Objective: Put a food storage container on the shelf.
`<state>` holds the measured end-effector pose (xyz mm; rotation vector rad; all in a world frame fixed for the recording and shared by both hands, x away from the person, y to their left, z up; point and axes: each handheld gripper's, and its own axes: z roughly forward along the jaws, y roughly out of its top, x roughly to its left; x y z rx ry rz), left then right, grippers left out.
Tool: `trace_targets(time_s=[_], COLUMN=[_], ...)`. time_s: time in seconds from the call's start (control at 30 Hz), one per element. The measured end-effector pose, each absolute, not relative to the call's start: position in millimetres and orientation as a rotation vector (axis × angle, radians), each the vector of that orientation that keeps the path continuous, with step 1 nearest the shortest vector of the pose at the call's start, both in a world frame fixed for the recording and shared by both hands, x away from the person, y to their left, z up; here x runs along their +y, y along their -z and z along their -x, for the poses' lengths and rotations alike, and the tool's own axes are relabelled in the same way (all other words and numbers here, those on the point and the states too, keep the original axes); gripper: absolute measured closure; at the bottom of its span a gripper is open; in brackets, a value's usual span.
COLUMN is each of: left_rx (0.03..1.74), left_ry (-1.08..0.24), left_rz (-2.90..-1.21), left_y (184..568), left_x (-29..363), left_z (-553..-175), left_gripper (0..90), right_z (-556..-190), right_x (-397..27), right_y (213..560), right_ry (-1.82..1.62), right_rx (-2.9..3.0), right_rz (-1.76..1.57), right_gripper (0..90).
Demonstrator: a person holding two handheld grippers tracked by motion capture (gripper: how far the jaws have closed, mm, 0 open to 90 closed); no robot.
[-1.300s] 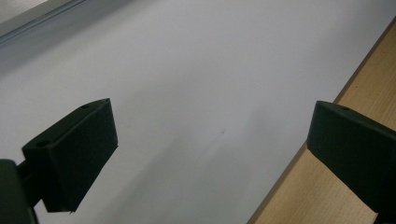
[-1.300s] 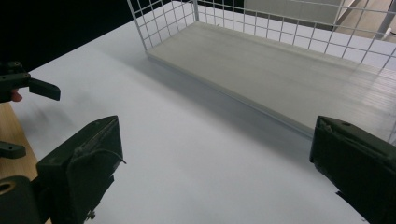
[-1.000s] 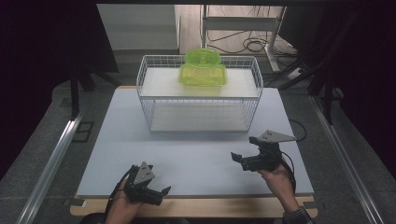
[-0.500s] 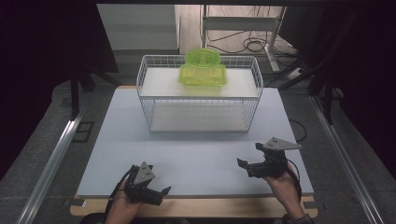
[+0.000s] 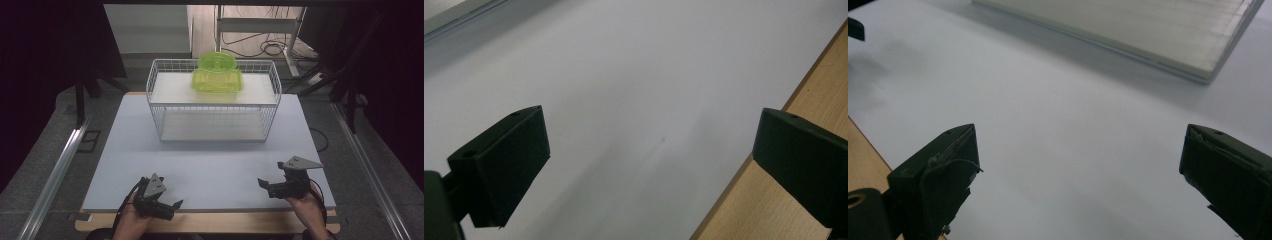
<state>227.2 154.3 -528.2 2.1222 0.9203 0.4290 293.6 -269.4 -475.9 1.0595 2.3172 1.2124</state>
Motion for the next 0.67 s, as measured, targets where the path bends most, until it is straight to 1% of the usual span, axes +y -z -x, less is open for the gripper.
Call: trace_targets(time_s=[0.5,0.67], left_rx=[0.92,0.92], left_ry=[-0.424,-0.425], left_rz=[-2.129,-2.129], left_y=[529.5,529.0], left_x=[154.0,153.7], left_z=[-227.4,-227.9], left_gripper=[1.8,1.7], right_z=[-287.0,-288.7], right_x=[-272.7,-273.0], right_y=[505.7,509.3], right_ry=[-1.046,-1.013], right_rx=[2.426,2.427], right_rz=[-1.091,-1.107], right_gripper=[2.0,1.7])
